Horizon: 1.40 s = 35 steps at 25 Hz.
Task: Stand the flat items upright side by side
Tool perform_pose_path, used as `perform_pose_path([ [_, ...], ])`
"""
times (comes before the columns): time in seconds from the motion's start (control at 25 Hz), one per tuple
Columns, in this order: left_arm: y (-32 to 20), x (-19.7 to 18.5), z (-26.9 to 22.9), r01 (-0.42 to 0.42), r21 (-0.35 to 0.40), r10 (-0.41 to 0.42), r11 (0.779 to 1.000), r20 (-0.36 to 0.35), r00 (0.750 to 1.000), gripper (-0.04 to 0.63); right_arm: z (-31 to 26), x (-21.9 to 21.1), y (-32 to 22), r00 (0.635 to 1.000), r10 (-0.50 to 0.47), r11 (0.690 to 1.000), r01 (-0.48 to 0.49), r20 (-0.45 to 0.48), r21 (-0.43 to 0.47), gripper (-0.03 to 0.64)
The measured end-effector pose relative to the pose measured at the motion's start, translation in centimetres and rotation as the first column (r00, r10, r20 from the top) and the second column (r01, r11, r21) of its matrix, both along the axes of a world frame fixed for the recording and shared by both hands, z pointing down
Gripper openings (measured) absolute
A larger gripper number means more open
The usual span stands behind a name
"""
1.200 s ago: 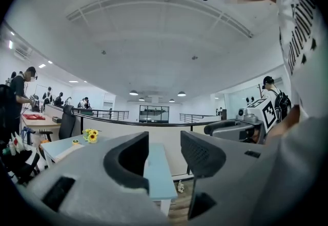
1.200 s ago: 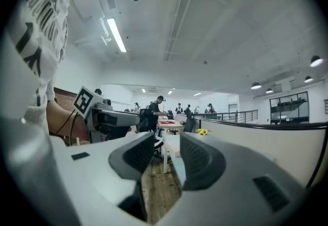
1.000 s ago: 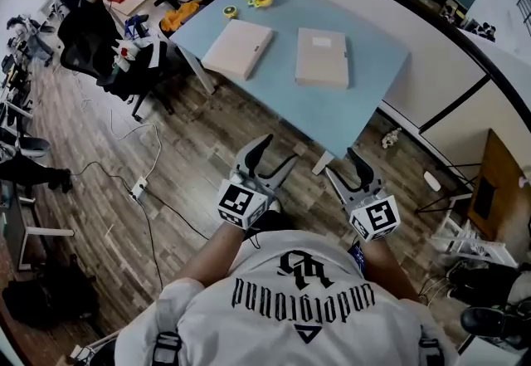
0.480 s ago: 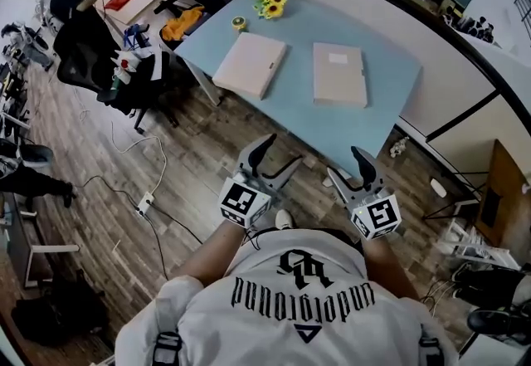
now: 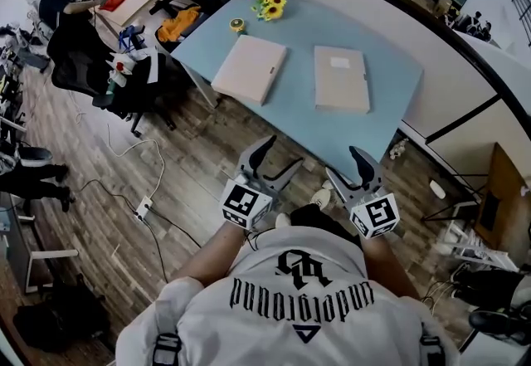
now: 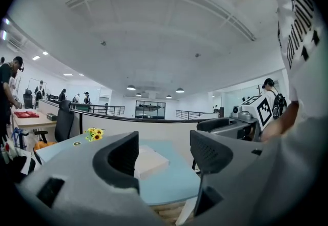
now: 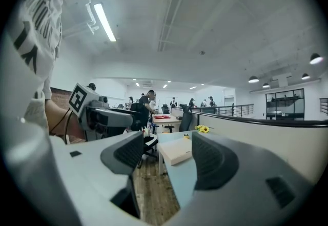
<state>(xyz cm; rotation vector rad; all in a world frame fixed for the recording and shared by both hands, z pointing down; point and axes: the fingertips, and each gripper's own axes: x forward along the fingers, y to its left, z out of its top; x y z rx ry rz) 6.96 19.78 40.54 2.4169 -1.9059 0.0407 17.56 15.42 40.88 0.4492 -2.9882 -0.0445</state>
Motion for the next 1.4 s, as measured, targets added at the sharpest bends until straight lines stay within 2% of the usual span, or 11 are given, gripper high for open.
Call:
perform_pose_path([
  [0.24,-2.3,-1.3,0.3,0.022,-0.017,-0.022,1.000,0.000,1.000,0.327,0.2,-1.8,-2.5,0.999,-0.032,0.999,0.032,0.001,-0.006,0.299],
  [0.44,-6.1,-2.0,0.8,0.027,-0.036,-0.027,0.999,-0.001,1.000,0.328,0.7,-2.4,-6.4,0.999,-0.038,0.999,0.038,-0.003,-0.023,0.299],
  [0.92,-18.9,-0.7,2.7,-0.003,-0.071,0.003,0.997,-0.003,1.000,0.333,2.5,-0.4,-19.0,1.000,0.000,0.998,-0.001,-0.019,-0.064,0.299],
  [1.4,-24.3,0.0,4.8,-0.019,-0.132,0.014,0.991,-0.043,0.999,0.339,4.5,1.4,-24.0,0.998,0.043,0.991,-0.048,-0.046,-0.121,0.299],
])
